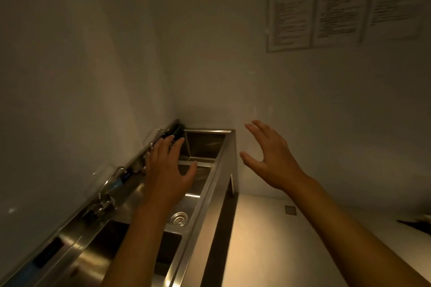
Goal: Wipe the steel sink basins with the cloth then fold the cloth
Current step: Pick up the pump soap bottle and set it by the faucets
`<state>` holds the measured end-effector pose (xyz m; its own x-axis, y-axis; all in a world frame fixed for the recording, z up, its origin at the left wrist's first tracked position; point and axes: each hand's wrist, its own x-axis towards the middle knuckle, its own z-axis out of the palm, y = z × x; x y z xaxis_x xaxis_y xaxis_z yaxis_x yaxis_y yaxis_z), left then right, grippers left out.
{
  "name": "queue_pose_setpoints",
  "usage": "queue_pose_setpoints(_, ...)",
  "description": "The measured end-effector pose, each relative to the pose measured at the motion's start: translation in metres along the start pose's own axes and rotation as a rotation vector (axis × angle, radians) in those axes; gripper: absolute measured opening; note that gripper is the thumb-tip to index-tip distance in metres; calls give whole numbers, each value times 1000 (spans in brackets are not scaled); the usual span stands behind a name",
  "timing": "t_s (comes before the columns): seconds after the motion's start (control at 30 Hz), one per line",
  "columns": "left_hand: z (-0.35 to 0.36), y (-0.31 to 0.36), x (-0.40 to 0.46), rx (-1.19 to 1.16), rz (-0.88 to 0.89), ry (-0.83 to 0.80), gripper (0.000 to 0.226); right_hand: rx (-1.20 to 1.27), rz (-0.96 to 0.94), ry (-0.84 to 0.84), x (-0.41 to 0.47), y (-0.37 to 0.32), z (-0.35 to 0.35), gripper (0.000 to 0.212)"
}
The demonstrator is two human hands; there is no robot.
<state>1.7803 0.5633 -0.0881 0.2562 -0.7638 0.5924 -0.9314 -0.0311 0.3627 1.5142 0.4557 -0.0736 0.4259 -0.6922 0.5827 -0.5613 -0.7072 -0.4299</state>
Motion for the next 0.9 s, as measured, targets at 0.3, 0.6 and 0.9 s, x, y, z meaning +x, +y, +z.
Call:
queue_pose_setpoints(0.3,87,61,65,-101,112,-58,66,-73,160,55,7,84,-40,72)
queue_pose_setpoints(0.6,188,74,141,-208,174,-125,64,-171,245,53,54,168,-26,71)
queue_pose_setpoints(0.9,277,51,272,-252,206,-157,60,-228,304,66,174,248,11,74)
